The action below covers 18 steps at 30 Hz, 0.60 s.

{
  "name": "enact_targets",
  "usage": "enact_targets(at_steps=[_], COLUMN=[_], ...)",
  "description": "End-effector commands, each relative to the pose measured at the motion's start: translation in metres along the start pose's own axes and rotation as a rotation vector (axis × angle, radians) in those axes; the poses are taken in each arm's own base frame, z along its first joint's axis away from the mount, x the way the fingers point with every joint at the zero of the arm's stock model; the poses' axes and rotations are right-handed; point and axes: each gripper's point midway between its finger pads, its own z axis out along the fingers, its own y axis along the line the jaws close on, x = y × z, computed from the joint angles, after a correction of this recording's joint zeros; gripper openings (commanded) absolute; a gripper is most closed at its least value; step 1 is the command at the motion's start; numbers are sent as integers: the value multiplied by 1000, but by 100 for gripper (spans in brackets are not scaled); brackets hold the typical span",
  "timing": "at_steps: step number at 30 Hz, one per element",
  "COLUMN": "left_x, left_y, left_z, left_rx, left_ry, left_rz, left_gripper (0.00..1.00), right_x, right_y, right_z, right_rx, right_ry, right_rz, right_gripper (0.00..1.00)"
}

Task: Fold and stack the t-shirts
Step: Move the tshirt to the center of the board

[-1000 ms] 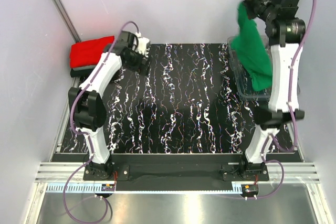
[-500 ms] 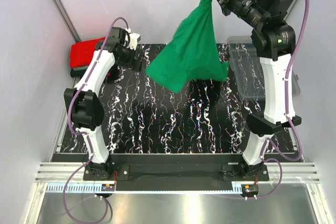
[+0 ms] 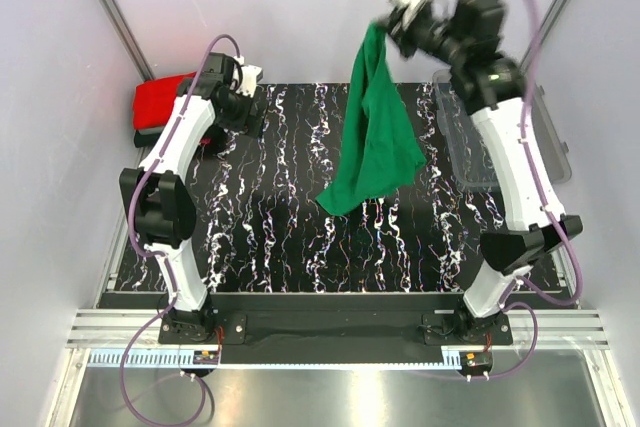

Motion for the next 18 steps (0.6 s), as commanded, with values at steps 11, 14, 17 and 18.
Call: enact_targets(at_steps=[11,14,17,18], left_x=[83,102,112,113], left_y=[-144,-174,-192,-198], left_z=[23,34,48,52], left_rx=[420,487,533,541], left_ry=[190,231,251,256], left_rz=[473,545,542,542], left_gripper=[73,74,73,73], right_x=[259,261,262,263], right_y=[-33,-36,-32,-30], right_z=[-43,-53,-62,-64], right_rx=[233,259,261,261], right_ry=[530,543,557,559], right_rz=[55,65,66,70], right_gripper=[0,0,0,0])
